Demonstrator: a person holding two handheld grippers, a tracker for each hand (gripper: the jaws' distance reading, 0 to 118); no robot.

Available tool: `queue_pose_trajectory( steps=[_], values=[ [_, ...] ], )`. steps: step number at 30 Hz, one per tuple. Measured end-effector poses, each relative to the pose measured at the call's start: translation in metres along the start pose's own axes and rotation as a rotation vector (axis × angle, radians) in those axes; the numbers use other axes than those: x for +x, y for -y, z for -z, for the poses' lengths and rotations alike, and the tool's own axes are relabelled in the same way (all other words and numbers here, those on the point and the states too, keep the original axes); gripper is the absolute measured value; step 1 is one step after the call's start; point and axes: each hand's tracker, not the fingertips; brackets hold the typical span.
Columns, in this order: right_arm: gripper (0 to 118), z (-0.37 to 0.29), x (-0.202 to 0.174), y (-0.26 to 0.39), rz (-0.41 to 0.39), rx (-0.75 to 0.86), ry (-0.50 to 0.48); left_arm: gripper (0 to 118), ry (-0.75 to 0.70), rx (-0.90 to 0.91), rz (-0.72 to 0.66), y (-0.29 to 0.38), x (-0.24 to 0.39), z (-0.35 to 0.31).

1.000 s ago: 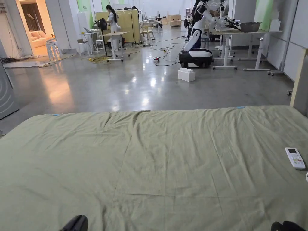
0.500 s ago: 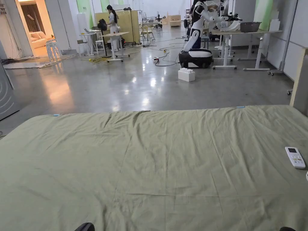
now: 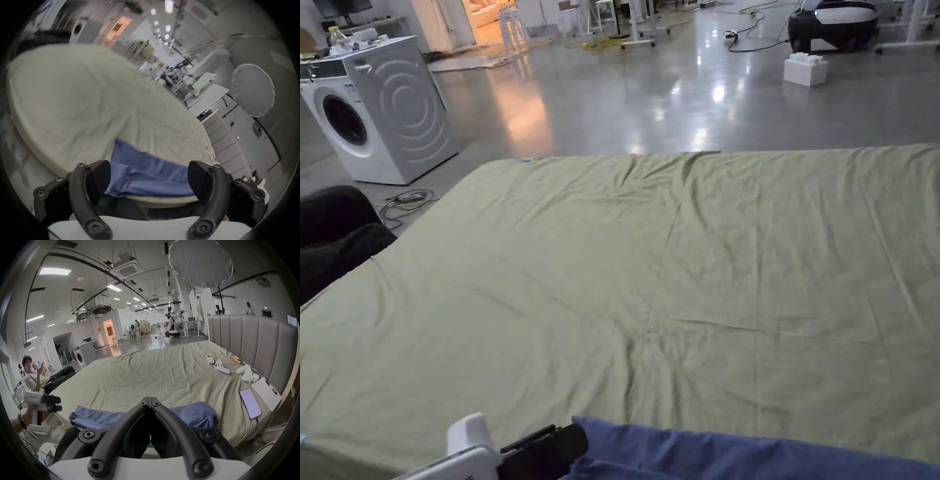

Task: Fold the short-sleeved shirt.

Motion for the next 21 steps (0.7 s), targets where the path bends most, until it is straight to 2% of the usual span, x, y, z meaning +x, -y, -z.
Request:
queue_pose_trajectory(
  steps=[4, 5, 7, 11, 12, 13, 14, 15, 16, 18, 19, 21],
  values=[
    [0, -0.001, 0.003, 0.002, 0.023, -0.029, 0.035, 100, -0.026, -0.041, -0.009, 0.014, -0.033, 0.041],
    [0, -0.002, 0.005, 0.003, 0.026, -0.034, 0.039, 100, -0.015, -0.045, -0.051, 0.016, -0.039, 0.049],
    [0, -0.004, 0.01, 0.005, 0.044, -0.048, 0.054, 100, 0.062, -0.072, -0.145, 0.013, -0.033, 0.061],
    [0, -0.006, 0.021, 0.012, 0.081, -0.074, 0.077, 98, 0.147, -0.083, -0.2, 0.014, -0.029, 0.063],
    [0, -0.007, 0.022, 0.014, 0.085, -0.079, 0.085, 94, 0.155, -0.109, -0.229, 0.012, -0.036, 0.073],
    [0, -0.008, 0.024, 0.015, 0.089, -0.085, 0.092, 80, 0.163, -0.123, -0.245, 0.009, -0.038, 0.073],
    [0, -0.009, 0.025, 0.016, 0.091, -0.089, 0.094, 38, 0.167, -0.139, -0.262, 0.006, -0.04, 0.073],
    [0, -0.01, 0.026, 0.017, 0.091, -0.092, 0.097, 12, 0.136, -0.168, -0.283, 0.008, -0.016, 0.084],
    [0, -0.011, 0.027, 0.018, 0.091, -0.095, 0.103, 12, 0.08, -0.18, -0.285, 0.007, -0.003, 0.088],
    [0, -0.013, 0.028, 0.019, 0.091, -0.1, 0.11, 12, 0.067, -0.198, -0.251, 0.0, 0.002, 0.083],
    [0, -0.014, 0.029, 0.019, 0.09, -0.102, 0.115, 11, 0.046, -0.103, -0.193, 0.004, 0.003, 0.079],
    [0, -0.015, 0.031, 0.02, 0.088, -0.106, 0.123, 11, 0.017, -0.055, -0.155, -0.008, 0.006, 0.067]
  ],
)
